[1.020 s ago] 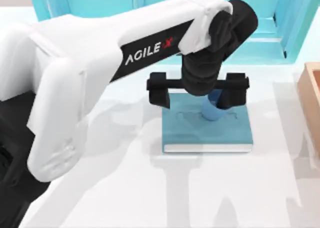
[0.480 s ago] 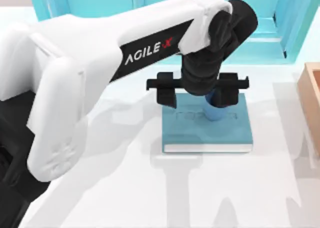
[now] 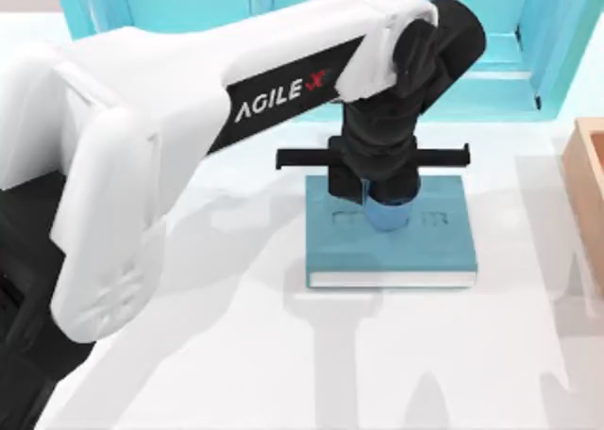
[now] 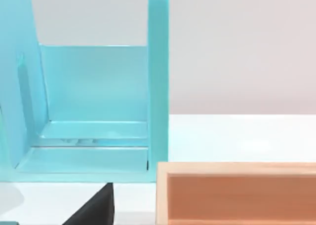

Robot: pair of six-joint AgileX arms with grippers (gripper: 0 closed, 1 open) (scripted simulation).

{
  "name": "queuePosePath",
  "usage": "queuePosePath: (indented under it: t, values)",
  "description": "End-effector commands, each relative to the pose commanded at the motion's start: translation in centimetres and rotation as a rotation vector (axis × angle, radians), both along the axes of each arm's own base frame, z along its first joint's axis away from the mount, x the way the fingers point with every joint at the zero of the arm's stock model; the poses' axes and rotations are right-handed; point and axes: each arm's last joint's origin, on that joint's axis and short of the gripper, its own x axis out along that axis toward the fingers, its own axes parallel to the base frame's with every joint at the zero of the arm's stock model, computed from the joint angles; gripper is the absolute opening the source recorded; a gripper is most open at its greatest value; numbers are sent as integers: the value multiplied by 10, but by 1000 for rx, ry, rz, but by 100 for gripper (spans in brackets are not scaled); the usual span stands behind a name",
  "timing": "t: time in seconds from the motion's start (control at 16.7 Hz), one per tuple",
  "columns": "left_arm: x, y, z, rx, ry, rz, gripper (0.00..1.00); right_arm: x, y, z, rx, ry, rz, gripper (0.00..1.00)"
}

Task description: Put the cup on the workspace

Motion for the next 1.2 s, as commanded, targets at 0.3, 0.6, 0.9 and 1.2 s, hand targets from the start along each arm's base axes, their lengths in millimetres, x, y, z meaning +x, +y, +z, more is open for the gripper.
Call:
queuePosePath:
  t: [0.3, 0.6, 0.9, 1.2]
  values:
    - [0, 0, 0, 0, 0, 0, 0, 0, 0, 0, 0, 0, 0, 100]
    - [-1, -1, 5, -2, -1, -3, 0, 0, 0, 0, 0, 0, 0, 100]
    - [0, -2, 42, -5, -5, -1, 0, 0, 0, 0, 0, 0, 0, 100]
    - [-1, -1, 51, -2, -2, -4, 0, 0, 0, 0, 0, 0, 0, 100]
